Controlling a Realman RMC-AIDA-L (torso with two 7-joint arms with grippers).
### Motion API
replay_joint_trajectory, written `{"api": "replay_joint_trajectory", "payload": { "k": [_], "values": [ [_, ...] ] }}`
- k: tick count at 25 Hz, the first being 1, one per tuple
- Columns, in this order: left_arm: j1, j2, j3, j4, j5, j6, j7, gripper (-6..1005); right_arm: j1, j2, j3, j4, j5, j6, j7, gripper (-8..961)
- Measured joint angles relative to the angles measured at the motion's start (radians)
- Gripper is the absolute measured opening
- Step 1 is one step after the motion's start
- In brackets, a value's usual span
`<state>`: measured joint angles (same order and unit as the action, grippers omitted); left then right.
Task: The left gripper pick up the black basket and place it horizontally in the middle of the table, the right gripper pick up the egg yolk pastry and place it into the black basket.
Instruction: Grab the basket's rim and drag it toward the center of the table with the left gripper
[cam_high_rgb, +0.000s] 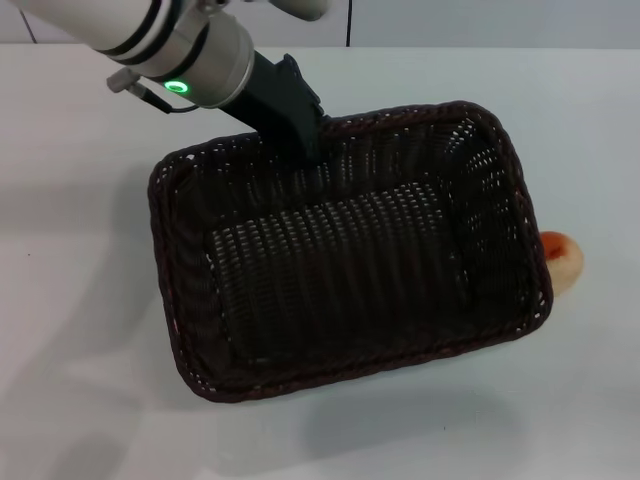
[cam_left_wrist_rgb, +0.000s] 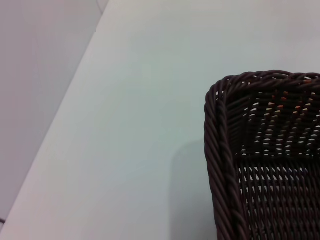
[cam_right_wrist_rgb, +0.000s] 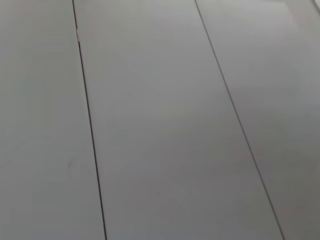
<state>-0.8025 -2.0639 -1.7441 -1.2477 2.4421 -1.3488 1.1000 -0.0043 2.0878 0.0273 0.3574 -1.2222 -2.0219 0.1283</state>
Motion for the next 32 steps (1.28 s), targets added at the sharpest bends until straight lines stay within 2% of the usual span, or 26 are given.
{"api": "replay_joint_trajectory", "payload": {
  "k": [5,12,25,28,31,32],
  "values": [
    [-0.026,-0.002,0.0,0.058,-0.032,0.01,0.048,205,-0.001,0.0,0.0,0.0,0.0,0.0,0.0,796],
    [-0.063,-0.002,-0.001,0.132,-0.046,0.032,0.075,262,-0.004,0.0,0.0,0.0,0.0,0.0,-0.001,796],
    [-0.074,-0.006,0.031,0.168,-0.064,0.11,0.078,367,-0.001,0.0,0.0,0.002,0.0,0.002,-0.001,782],
    [-0.061,-0.005,0.032,0.144,-0.065,0.173,0.078,391,0.0,0.0,0.0,0.002,0.0,0.014,-0.001,778],
    [-0.014,-0.005,0.028,0.071,-0.088,0.317,0.056,463,0.004,0.0,-0.013,-0.001,0.0,0.025,-0.001,773],
    [0.02,-0.005,0.034,0.035,-0.105,0.396,0.05,496,0.006,0.0,-0.02,-0.003,0.0,0.03,-0.001,772]
  ]
}}
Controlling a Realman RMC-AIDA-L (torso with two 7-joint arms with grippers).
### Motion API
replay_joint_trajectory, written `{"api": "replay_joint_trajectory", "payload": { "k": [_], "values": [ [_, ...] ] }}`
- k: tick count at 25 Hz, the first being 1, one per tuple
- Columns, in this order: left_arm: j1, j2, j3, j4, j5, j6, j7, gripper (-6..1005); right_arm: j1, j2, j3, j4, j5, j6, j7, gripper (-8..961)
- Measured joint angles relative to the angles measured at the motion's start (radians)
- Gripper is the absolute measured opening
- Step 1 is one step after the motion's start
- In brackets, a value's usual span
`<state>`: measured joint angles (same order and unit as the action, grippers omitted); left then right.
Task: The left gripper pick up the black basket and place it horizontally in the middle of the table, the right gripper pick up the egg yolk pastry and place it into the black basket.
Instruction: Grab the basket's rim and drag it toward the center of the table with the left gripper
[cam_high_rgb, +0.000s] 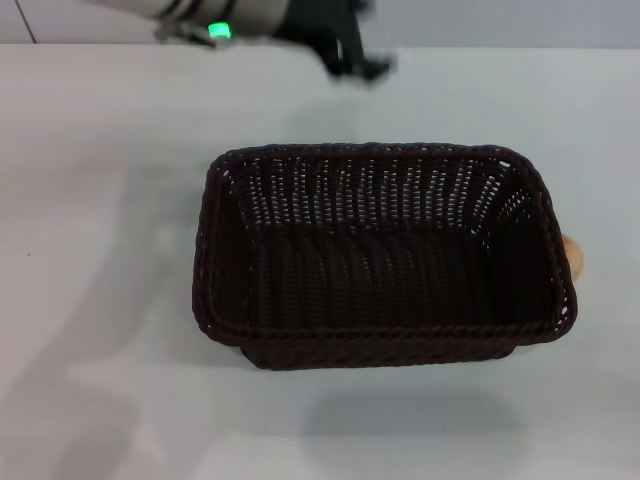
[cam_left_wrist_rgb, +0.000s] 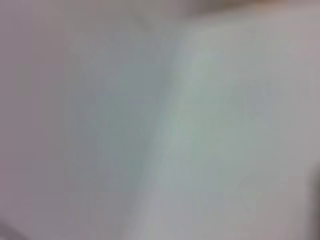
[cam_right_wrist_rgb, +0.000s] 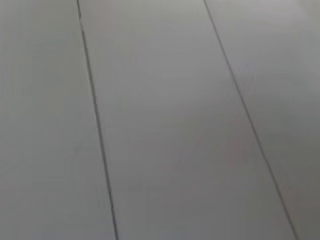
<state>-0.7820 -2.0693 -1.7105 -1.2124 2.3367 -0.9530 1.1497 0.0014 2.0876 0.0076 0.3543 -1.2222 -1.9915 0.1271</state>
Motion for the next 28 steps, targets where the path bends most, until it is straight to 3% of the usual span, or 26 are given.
{"api": "replay_joint_trajectory", "payload": {
  "k": [4,5,7,8,10,13,17,18,19,20,28],
  "values": [
    [0.164,0.002,0.084,-0.111,-0.119,0.438,-0.003,631,0.014,-0.003,-0.044,-0.01,0.0,0.044,-0.016,765],
    [0.23,0.005,0.129,-0.145,-0.16,0.612,0.002,670,0.018,-0.003,-0.054,-0.011,0.0,0.059,-0.022,764],
    [0.255,0.005,0.147,-0.158,-0.169,0.677,0.004,747,0.028,-0.004,-0.07,-0.017,0.0,0.084,-0.027,761],
    [0.3,0.006,0.182,-0.175,-0.179,0.802,0.004,786,0.033,-0.004,-0.08,-0.02,0.0,0.096,-0.028,759],
    [0.374,0.006,0.258,-0.181,-0.182,1.047,-0.018,784,0.048,-0.005,-0.109,-0.031,0.0,0.124,-0.028,756],
    [0.421,0.008,0.333,-0.137,-0.165,1.28,-0.089,782,0.074,-0.005,-0.137,-0.049,-0.001,0.185,-0.028,751],
    [0.469,0.008,0.409,0.002,-0.051,1.582,-0.33,782,0.115,-0.006,-0.174,-0.07,-0.002,0.271,-0.029,745],
    [0.469,0.008,0.409,0.002,-0.051,1.582,-0.33,782,0.124,-0.006,-0.185,-0.074,-0.002,0.289,-0.029,743],
    [0.475,0.008,0.437,0.127,0.042,1.727,-0.479,782,0.134,-0.006,-0.196,-0.078,-0.002,0.308,-0.029,742],
    [0.473,0.008,0.444,0.191,0.091,1.786,-0.547,782,0.153,-0.006,-0.222,-0.086,-0.003,0.342,-0.029,740],
    [0.424,0.003,0.429,0.677,0.145,1.986,-0.794,782,0.214,-0.002,-0.289,-0.088,-0.014,0.442,-0.033,728]
  ]
}}
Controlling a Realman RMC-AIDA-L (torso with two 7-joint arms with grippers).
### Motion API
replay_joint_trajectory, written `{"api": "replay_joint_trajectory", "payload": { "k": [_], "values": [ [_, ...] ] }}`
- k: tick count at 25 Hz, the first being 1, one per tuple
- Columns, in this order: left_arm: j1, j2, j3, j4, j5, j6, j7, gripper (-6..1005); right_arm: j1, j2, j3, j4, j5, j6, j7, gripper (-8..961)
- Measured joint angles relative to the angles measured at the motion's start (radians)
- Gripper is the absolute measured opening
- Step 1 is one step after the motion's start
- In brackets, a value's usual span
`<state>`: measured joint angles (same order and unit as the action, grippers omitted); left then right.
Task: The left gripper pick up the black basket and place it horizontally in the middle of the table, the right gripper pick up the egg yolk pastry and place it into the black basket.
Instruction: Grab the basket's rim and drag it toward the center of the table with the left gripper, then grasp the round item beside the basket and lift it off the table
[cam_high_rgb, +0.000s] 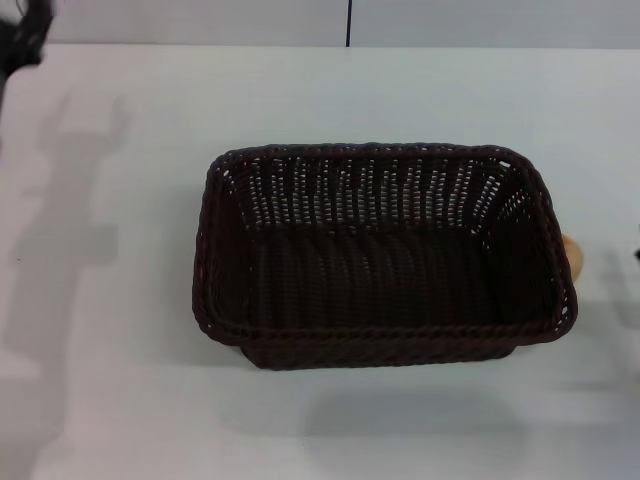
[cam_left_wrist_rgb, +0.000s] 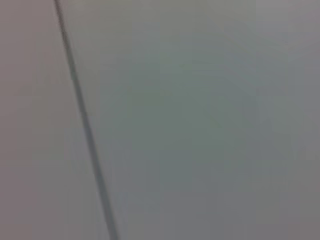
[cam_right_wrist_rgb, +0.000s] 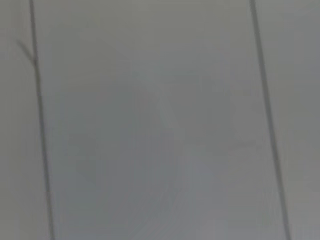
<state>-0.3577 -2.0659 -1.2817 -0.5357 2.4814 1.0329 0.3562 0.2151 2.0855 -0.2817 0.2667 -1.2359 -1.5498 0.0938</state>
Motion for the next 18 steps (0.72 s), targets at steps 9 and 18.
{"api": "replay_joint_trajectory", "payload": {
  "k": [9,18],
  "values": [
    [0.041,-0.001,-0.069,0.149,-0.005,0.071,-0.203,782,0.058,0.002,-0.016,0.018,-0.089,0.129,-0.02,714],
    [0.029,-0.002,-0.062,0.15,0.006,0.067,-0.199,782,0.093,0.002,-0.014,0.037,-0.103,0.22,-0.02,700]
  ]
}}
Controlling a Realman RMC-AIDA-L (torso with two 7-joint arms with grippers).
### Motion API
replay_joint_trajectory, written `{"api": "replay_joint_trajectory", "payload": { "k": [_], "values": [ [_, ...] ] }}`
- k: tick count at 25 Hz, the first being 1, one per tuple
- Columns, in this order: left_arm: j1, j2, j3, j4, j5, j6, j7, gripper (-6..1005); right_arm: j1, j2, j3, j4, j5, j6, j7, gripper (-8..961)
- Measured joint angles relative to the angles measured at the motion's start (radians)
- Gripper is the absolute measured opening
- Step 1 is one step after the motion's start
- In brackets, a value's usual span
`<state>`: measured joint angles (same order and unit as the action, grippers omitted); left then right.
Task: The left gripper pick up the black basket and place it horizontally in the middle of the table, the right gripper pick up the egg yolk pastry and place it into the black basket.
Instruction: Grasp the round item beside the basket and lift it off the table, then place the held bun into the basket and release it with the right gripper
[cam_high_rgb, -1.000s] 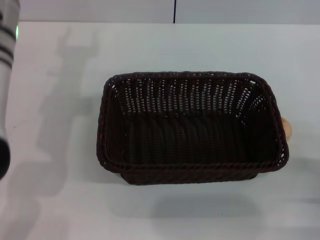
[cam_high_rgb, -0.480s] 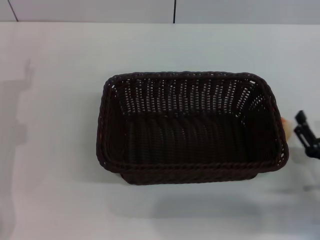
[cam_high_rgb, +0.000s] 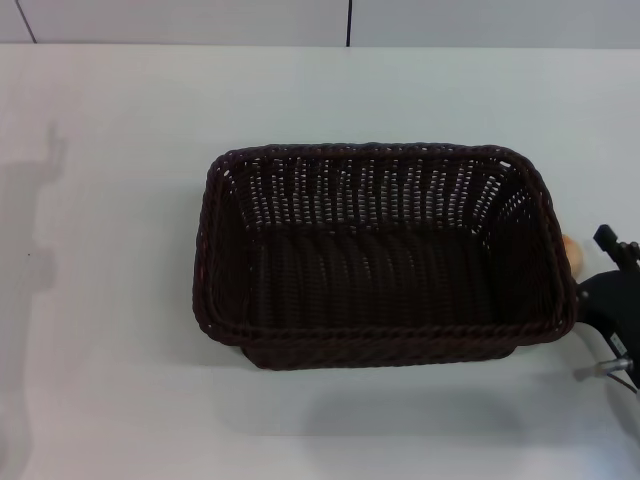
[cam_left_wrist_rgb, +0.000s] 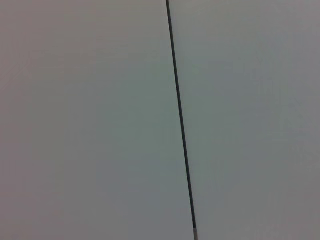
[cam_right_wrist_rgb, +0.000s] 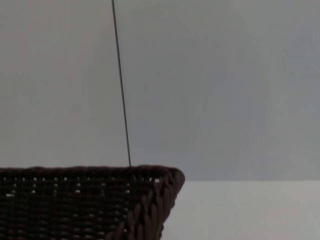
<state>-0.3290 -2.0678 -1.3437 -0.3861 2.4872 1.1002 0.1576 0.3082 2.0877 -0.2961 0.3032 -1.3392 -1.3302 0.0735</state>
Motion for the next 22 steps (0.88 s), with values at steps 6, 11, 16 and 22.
{"api": "replay_joint_trajectory", "payload": {
  "k": [6,11,16,22],
  "values": [
    [-0.002,0.001,0.017,-0.008,0.002,0.002,-0.005,782,0.018,0.0,0.007,0.008,0.003,0.061,0.007,690],
    [-0.002,0.002,0.026,-0.009,0.002,0.003,-0.009,782,0.018,0.0,0.009,0.009,0.006,0.063,0.005,599],
    [-0.002,0.002,0.028,-0.008,0.003,0.002,-0.009,782,-0.002,0.0,0.017,0.012,0.01,0.01,0.004,436],
    [-0.002,0.001,0.029,-0.006,0.002,0.001,-0.01,782,-0.051,-0.001,0.044,0.012,0.011,-0.113,0.002,234]
  ]
}}
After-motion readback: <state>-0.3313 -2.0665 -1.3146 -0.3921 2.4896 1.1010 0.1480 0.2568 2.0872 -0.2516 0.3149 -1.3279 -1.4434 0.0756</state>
